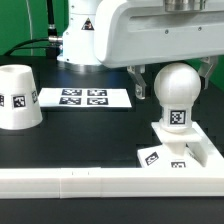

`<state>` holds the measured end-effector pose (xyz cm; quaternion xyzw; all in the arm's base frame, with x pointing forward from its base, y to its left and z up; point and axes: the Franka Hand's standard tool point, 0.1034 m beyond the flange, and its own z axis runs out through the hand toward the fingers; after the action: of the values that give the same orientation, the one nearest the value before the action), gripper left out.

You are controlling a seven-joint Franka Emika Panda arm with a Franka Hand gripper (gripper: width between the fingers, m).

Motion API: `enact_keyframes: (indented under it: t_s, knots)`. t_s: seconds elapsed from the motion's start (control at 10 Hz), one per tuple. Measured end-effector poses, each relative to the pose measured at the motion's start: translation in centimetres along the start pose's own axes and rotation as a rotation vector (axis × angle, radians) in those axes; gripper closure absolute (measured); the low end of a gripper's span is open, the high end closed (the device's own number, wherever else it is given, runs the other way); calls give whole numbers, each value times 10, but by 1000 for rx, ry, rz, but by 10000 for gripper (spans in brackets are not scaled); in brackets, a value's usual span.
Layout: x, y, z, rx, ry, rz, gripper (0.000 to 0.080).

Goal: Assemble lamp

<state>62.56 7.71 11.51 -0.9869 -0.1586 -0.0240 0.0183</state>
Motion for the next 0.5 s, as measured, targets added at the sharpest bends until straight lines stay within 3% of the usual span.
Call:
enact_keyframes:
  t_s: [0.5]
  knots:
    - [1,-11,1,-26,-21,-552,101]
